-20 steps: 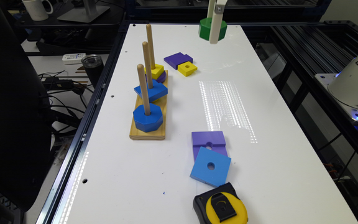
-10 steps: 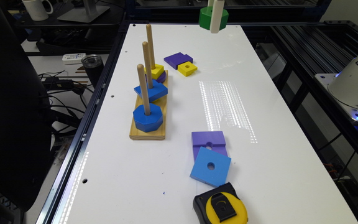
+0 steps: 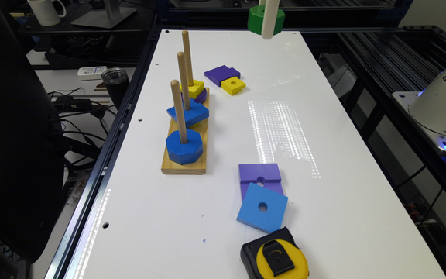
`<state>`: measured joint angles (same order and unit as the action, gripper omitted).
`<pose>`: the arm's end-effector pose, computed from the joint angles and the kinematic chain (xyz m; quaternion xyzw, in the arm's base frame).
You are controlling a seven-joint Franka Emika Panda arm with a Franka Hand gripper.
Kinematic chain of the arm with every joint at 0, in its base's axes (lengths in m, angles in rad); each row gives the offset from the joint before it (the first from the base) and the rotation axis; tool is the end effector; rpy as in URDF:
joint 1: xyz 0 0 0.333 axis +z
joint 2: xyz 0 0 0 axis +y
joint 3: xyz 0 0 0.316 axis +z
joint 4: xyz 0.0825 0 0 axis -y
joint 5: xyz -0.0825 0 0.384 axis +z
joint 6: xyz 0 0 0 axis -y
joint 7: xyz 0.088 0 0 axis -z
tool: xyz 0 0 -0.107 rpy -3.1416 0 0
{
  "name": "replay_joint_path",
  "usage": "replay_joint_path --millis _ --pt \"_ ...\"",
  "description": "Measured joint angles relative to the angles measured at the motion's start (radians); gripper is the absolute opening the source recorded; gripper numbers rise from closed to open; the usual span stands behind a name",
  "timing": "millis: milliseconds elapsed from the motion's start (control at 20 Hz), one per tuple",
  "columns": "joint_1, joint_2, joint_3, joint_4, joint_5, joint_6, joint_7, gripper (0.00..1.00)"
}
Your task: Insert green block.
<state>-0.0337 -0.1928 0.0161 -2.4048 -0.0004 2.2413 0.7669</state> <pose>0.4685 -0.0082 0.3910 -0.9239 0.3822 -0.0142 0.0038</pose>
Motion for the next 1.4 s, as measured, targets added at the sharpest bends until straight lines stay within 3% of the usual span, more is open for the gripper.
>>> replay_joint_path --millis 1000,1400 --pt "-0.001 0.0 0.002 -0.004 0.0 0.004 0.001 0.0" --pt "-0.001 0.001 0.019 -0.003 0.0029 0.012 0.01 0.0"
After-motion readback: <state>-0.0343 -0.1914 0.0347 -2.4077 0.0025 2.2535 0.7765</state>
